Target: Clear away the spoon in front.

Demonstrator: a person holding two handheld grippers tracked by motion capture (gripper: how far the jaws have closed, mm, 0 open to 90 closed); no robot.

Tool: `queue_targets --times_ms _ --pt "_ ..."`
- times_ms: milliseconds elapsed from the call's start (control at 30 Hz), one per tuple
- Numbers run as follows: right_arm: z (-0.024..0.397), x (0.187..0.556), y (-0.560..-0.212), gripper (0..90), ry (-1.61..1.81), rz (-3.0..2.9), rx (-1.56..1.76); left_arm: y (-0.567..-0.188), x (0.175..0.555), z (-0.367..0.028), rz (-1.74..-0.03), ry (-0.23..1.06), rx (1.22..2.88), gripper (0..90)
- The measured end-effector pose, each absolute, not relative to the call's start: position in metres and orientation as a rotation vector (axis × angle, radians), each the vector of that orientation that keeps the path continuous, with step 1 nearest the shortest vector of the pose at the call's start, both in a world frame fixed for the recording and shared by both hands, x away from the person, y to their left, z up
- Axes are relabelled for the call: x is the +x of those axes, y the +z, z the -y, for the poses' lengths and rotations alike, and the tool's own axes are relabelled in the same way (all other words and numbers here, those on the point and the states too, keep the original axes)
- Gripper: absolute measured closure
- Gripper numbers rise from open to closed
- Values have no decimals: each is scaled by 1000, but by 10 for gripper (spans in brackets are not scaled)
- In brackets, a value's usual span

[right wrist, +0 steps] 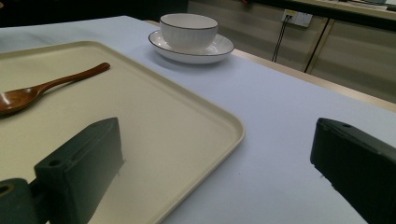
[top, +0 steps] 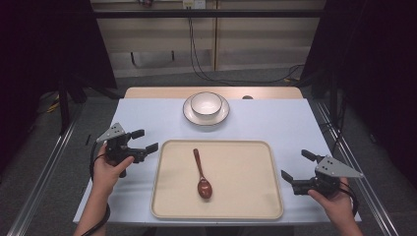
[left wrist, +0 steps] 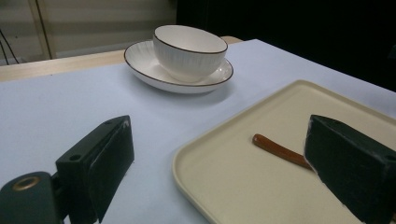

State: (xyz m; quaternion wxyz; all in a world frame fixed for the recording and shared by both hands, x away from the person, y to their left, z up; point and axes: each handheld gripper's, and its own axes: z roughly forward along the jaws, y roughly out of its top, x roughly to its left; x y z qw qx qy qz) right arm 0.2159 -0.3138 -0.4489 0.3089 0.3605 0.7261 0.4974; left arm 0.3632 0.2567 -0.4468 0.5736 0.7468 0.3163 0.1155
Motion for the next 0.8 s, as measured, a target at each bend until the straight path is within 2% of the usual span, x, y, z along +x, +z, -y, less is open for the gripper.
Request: queue_targets --times_ms 800 --pt "314 217 -450 15 1314 -1926 966 -452 365 -265 -765 281 1756 85"
